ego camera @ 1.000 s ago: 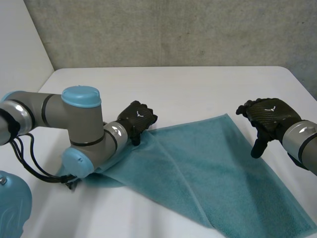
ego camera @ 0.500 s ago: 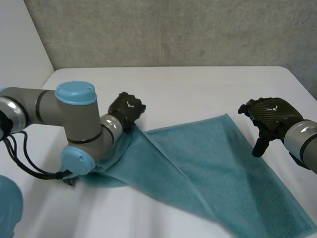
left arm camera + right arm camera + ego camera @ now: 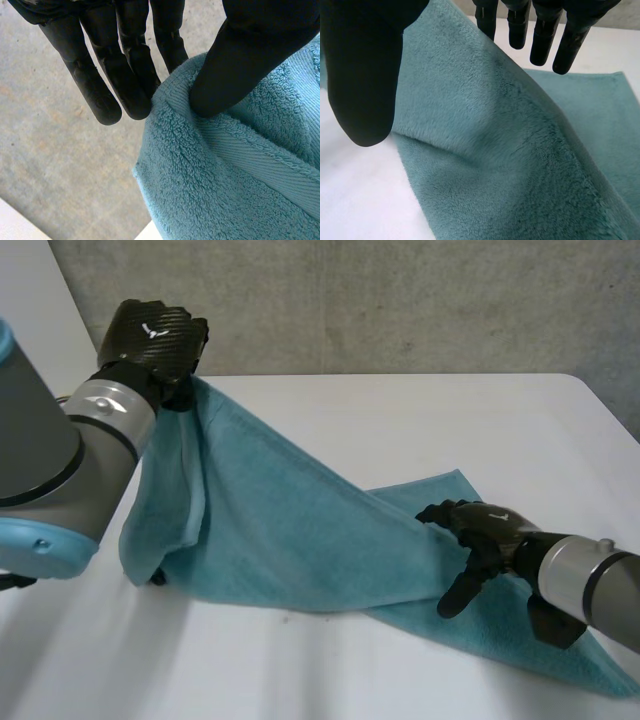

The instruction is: Fold the laundry

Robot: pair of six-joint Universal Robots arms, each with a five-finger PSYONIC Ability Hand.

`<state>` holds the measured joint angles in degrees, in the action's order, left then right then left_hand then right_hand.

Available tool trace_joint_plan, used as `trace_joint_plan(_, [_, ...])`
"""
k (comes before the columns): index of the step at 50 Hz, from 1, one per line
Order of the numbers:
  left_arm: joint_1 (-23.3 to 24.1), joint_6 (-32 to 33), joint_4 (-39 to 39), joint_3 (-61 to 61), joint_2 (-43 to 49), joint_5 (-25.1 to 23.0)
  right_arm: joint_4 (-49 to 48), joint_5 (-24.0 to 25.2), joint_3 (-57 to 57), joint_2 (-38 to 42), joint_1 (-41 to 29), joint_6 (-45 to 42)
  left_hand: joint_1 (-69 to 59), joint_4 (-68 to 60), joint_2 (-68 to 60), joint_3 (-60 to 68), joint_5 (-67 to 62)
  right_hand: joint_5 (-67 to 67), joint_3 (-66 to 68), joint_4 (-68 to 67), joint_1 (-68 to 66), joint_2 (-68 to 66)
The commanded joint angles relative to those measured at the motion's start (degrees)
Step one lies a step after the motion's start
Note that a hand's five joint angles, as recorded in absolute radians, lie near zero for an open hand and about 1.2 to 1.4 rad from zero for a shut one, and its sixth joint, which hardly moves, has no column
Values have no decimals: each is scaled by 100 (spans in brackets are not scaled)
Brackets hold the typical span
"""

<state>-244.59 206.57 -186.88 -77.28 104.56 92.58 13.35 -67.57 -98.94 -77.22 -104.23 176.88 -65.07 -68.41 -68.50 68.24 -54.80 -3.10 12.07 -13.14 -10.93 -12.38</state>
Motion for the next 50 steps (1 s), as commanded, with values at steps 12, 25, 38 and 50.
trace_joint_plan(12, [-625,-91,-50,-1035,-612,-38,-1115,-1408,93,865,-229,-698,-1493,-1159,-1150,1176,-1520,-2976,3080,-2973,-3193,-3049])
trace_joint_plan(25, [-1012,-64,-585,-597,10,-399,-561,-1461,2157,1315,-247,-2052,-1493,-1159,-1150,1176,-1520,-6690,6793,-6686,-6907,-6762])
trace_joint_plan(38, [-1091,-644,-2255,1751,214,-65,-2843,-1856,4429,332,-317,-1947,-1493,-1159,-1150,1176,-1520,-6690,6793,-6686,-6907,-6762])
trace_joint_plan(50, [-1311,-1049,-2476,-461,-112,-170,-2513,-1777,2450,190,-326,-2017,-1493,-1159,-1150,1176,-1520,-6690,6793,-6686,-6907,-6762])
